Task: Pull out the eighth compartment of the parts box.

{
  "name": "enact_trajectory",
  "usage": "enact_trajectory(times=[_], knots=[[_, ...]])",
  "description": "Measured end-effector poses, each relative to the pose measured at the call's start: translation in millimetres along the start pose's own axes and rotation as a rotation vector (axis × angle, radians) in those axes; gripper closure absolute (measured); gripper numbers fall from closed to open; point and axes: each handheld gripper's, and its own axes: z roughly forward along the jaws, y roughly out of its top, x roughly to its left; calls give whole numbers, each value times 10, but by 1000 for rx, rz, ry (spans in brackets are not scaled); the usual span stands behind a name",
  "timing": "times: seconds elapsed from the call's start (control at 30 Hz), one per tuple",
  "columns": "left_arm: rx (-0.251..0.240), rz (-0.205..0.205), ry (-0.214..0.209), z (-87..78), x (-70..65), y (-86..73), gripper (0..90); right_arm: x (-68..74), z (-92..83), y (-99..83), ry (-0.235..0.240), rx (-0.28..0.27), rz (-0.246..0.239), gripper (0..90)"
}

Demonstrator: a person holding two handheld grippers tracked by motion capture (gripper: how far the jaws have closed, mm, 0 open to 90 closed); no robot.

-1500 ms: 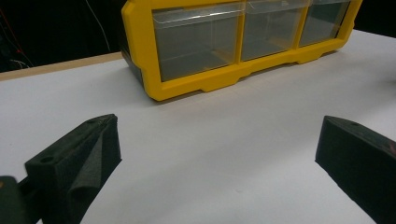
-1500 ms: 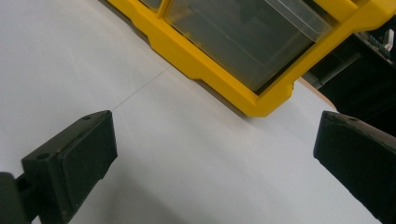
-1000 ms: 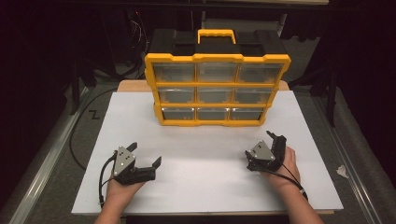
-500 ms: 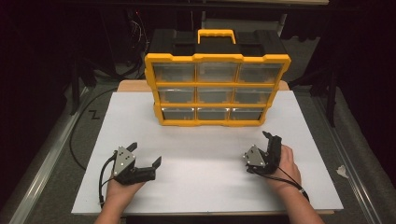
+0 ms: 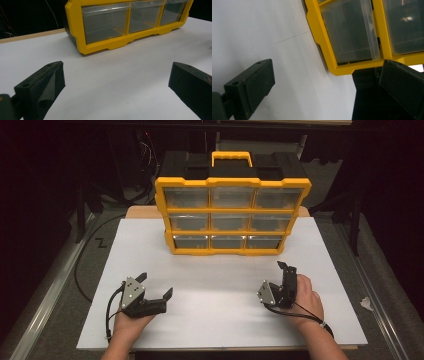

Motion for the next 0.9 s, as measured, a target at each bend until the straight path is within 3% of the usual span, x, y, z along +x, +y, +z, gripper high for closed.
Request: enact_trajectory(times=[0.6, 0.9], knots=[[3, 2, -4, 2, -8, -2, 15, 65, -50, 75, -29, -10, -161, 12], [5, 3, 1, 2, 3, -2, 16, 123, -50, 138, -46, -20, -173, 34]])
